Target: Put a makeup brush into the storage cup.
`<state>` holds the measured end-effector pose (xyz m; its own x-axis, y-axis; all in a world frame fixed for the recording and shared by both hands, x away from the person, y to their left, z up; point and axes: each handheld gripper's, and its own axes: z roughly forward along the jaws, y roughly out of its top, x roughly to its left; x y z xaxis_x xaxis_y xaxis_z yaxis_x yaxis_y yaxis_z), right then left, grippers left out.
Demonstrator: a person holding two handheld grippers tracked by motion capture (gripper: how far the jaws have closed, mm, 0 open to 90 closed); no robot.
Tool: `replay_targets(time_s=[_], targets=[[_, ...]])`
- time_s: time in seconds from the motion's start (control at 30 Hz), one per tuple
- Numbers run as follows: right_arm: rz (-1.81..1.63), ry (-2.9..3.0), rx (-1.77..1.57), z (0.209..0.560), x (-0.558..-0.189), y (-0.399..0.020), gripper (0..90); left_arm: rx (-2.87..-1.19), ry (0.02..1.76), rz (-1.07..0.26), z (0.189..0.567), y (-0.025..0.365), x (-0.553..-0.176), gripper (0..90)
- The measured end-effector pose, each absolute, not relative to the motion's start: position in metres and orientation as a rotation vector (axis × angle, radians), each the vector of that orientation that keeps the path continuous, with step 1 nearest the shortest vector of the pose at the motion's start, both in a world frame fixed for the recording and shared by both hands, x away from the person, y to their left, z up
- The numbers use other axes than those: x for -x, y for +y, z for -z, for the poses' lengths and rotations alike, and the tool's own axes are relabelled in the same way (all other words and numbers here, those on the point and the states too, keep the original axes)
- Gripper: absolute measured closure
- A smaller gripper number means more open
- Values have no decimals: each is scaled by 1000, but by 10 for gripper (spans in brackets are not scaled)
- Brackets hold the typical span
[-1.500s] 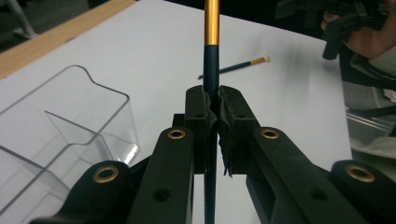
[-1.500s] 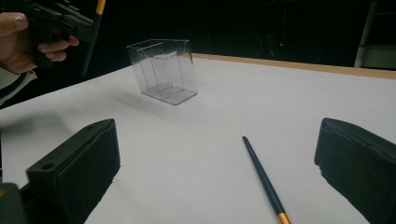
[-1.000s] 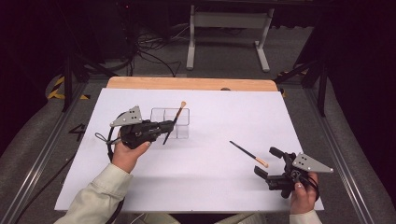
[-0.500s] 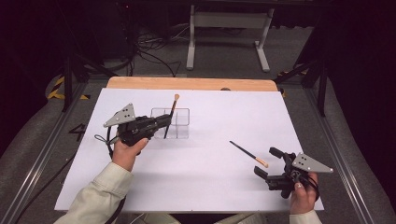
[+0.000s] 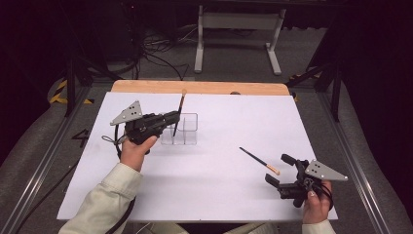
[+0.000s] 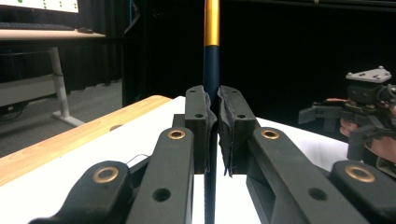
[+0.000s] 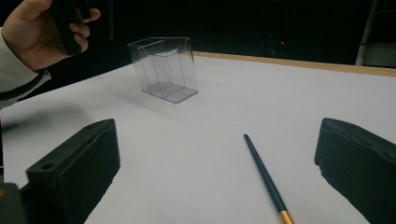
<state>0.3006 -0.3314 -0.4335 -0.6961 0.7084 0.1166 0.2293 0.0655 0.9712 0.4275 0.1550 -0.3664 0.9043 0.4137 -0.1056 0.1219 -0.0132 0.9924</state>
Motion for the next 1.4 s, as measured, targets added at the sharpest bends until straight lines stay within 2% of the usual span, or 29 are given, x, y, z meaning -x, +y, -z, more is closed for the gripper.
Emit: replay_targets(time_s=[0.5,1.4], targets=[[-1684,1959,-937,434,-300,-331,2,-1549,498,-271,372,158,-449,829],[-1707,1972,-929,435,-301,-330,3,-1534,514,-375,390,157,-468,829]])
